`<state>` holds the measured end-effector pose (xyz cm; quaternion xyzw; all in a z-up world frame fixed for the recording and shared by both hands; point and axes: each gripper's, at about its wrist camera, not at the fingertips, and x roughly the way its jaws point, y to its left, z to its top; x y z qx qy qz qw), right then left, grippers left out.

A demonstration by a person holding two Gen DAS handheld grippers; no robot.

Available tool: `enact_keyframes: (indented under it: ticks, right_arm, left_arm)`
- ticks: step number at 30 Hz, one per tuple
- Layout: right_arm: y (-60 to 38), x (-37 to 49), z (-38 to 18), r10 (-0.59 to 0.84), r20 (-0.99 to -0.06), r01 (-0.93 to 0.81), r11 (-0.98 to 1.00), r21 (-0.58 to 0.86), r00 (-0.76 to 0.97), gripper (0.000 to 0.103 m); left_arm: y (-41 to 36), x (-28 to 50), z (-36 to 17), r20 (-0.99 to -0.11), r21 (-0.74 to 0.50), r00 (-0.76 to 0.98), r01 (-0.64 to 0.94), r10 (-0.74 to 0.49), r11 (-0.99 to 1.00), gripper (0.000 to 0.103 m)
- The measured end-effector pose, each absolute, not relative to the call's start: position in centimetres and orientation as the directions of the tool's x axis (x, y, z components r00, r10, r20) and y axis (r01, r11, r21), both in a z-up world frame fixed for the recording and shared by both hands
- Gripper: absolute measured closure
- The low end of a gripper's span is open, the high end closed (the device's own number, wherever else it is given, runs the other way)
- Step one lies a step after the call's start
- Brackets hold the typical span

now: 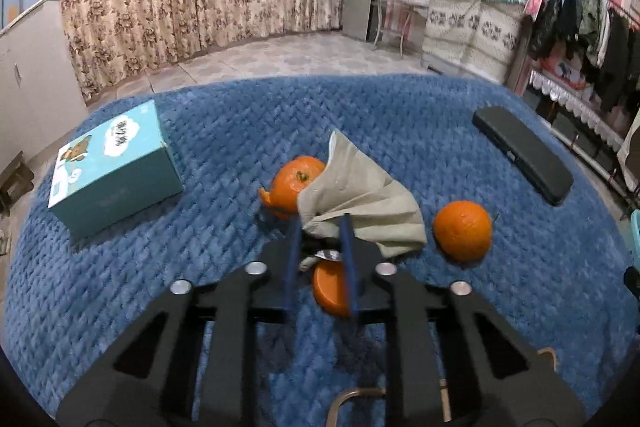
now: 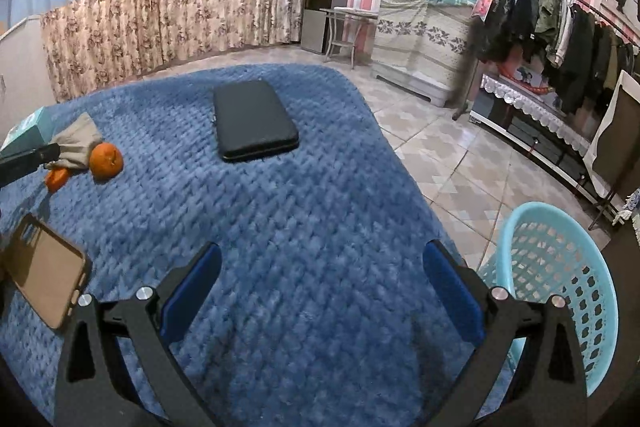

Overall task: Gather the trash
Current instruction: 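Grasp the beige cloth with the left tool and lift it, then grasp a tangerine with the right tool while left tool holds the cloth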

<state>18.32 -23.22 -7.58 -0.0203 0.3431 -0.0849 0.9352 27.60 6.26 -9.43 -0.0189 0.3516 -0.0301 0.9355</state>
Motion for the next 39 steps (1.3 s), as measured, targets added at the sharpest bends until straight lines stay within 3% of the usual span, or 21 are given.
enact_keyframes:
  ticks: [10,15,28,29,31,33,35,39]
  right_arm:
    - [-19.6,19.6,-7.0,-0.084,-0.631,0.059,0.996,-0.061,0.771,0.004]
    - [-16.7,21.0,-7.0,-0.033,-0.626,-0.005,0.998,-0.060,0.779,0.004]
    - [-8.1,28.1,-8.2,0.142,-0.679,-0.211,0.977,-0.020,0.721,0.006]
    - [-7.4,28.6,-8.6,0.153,-0.689,-0.229,0.973,-0.020,0.708,0.008]
    - [-6.2,29.3,-9.2,0.156,-0.702,-0.256,0.966,-0.039,0.694,0.025]
    - [-5.7,30.0,-9.8,0.180,-0.731,-0.280,0.960,-0.015,0.658,0.051]
    - [-5.7,30.3,-10.3,0.238,-0.741,-0.308,0.950,0.044,0.627,0.062]
    - [-6.2,29.8,-9.8,0.249,-0.718,-0.310,0.949,0.049,0.650,0.070]
  left_arm:
    - [10.7,22.9,-6.1,-0.520,-0.008,0.845,-0.149,0.123,0.989,0.091]
    - [13.7,22.8,-7.6,-0.561,-0.045,0.808,-0.245,0.178,0.969,0.091]
    - [16.3,23.7,-10.1,-0.636,-0.122,0.757,-0.287,0.148,0.950,0.091]
    - [16.3,23.7,-10.1,-0.635,-0.123,0.759,-0.287,0.147,0.950,0.091]
    - [16.2,23.8,-10.2,-0.637,-0.122,0.757,-0.285,0.145,0.951,0.091]
    - [16.1,23.9,-10.1,-0.638,-0.120,0.756,-0.284,0.145,0.951,0.091]
    - [16.1,24.2,-10.2,-0.639,-0.116,0.756,-0.280,0.144,0.953,0.091]
    - [16.1,24.2,-10.1,-0.635,-0.121,0.760,-0.276,0.140,0.953,0.091]
